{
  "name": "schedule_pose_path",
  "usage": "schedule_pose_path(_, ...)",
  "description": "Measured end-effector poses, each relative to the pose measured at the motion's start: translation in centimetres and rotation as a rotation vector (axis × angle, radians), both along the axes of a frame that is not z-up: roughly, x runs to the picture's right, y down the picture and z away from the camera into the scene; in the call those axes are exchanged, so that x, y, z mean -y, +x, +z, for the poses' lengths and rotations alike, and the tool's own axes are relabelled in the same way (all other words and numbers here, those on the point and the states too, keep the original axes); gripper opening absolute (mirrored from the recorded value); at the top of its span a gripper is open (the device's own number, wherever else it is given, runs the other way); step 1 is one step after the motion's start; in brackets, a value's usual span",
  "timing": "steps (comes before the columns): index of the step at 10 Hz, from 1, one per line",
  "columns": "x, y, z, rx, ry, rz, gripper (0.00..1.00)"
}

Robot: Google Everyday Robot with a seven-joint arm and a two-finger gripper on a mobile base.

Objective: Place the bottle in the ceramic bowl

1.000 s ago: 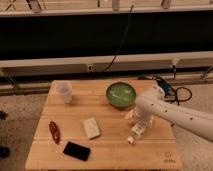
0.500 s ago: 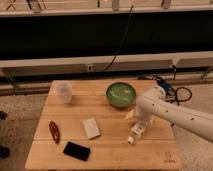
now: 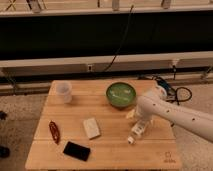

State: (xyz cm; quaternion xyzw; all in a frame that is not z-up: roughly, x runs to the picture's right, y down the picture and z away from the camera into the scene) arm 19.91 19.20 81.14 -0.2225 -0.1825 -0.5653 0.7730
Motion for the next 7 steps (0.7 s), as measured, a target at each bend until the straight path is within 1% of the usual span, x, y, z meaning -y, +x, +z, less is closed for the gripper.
schedule_pose_path(7, 0.03, 0.4, 0.03, 0.008, 0.006, 0.006, 0.8)
